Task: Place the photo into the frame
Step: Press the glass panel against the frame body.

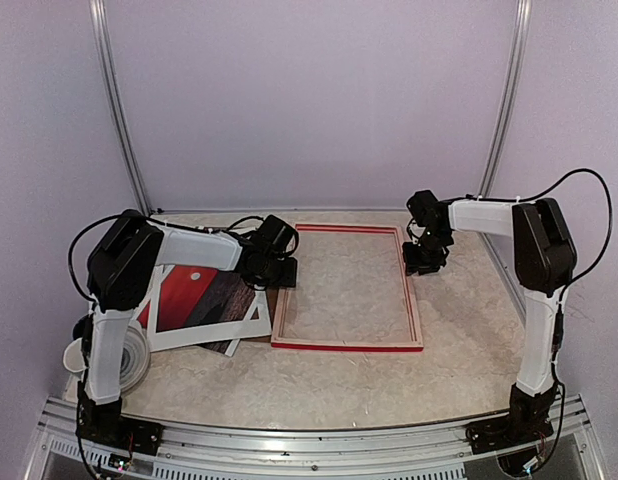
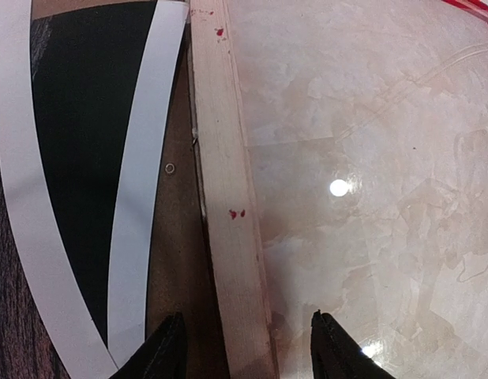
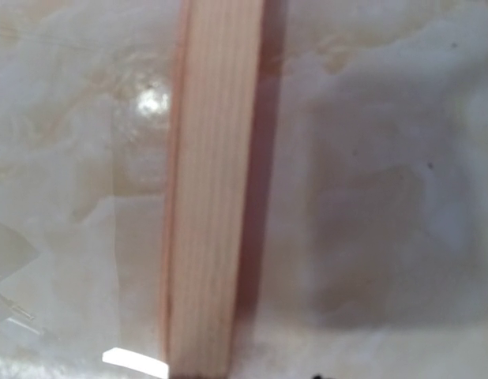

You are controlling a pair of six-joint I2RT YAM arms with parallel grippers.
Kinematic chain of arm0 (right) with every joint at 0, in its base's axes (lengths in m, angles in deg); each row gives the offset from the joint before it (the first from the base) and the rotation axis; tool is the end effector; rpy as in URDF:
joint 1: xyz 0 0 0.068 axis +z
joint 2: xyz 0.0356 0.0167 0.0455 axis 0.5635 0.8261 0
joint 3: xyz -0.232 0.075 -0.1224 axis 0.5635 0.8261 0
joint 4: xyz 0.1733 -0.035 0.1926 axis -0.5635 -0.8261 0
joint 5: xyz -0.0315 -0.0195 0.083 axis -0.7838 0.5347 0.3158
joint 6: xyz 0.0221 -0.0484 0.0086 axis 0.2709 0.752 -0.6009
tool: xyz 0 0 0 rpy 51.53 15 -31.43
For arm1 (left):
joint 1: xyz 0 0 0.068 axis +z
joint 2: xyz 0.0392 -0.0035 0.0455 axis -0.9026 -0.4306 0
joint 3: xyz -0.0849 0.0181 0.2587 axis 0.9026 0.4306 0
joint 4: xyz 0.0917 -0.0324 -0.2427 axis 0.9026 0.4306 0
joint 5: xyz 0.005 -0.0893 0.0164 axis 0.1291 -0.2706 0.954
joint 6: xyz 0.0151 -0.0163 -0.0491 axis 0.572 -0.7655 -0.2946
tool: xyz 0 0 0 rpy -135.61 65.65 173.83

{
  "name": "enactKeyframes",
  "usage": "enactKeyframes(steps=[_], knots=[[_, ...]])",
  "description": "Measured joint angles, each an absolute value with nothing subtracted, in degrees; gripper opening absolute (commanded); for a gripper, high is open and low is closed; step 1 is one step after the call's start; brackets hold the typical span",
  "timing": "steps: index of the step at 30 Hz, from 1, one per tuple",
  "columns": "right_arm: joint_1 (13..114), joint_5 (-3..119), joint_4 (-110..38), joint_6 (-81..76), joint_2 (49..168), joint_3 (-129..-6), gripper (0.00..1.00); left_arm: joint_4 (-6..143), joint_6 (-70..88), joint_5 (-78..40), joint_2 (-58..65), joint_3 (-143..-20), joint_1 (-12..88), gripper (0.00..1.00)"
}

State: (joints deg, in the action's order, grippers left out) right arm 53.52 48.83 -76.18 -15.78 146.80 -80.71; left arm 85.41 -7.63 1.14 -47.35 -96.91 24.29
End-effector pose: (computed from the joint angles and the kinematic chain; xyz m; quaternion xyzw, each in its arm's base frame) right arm 0.4036 0.1395 0.1698 0.0108 0.9856 0.0413 0.1634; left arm 0.3627 -0.2971 0.1353 0.0633 0.9425 -0.0956 0.3140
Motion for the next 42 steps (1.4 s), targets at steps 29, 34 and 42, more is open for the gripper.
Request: enactKeyframes(steps=[29, 34, 42], knots=[[54.1, 48.0, -77.9, -15.5, 148.2, -82.9, 0.35, 74.6, -11.4, -10.3, -43.8, -89.0, 26.6, 0.56], [54.1, 48.5, -77.9, -15.5, 148.2, -83.0, 0.35, 73.7, -11.9, -11.2, -43.2, -88.0, 26.8, 0.56], [54.9, 53.1, -76.7, -15.7, 150.5, -83.1, 0.35, 73.5, -12.1, -12.1, -42.8, -87.4, 27.1, 0.57]])
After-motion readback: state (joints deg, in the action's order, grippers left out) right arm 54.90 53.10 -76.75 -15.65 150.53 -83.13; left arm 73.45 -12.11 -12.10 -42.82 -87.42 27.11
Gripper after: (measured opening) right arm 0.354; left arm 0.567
